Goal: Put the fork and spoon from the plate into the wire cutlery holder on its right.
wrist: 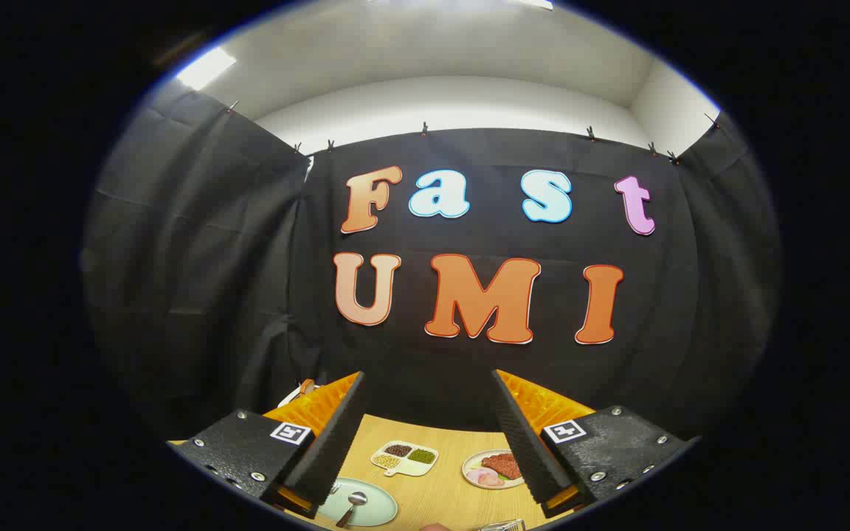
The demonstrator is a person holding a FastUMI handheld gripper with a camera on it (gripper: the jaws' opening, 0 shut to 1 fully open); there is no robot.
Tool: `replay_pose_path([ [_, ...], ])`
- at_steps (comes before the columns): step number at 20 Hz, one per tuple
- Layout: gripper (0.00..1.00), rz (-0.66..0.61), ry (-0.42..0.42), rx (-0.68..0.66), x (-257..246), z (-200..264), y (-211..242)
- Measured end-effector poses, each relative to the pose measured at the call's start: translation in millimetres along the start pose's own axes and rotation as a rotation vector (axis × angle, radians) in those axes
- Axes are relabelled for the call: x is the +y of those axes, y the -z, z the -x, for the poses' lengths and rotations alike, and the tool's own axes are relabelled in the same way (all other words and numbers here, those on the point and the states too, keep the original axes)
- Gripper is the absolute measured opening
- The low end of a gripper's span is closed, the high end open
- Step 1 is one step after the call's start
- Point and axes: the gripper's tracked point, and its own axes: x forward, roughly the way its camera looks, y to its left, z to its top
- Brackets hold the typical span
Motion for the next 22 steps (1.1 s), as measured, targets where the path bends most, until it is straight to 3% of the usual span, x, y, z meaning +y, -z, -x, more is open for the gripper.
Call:
replay_pose_path([
  [6,0.99,-0.014,0.005,-0.007,-1,1,-2],
  [14,0.99,-0.027,0.076,0.013,-18,0,3],
  [22,0.99,-0.043,0.038,0.154,18,-4,57],
])
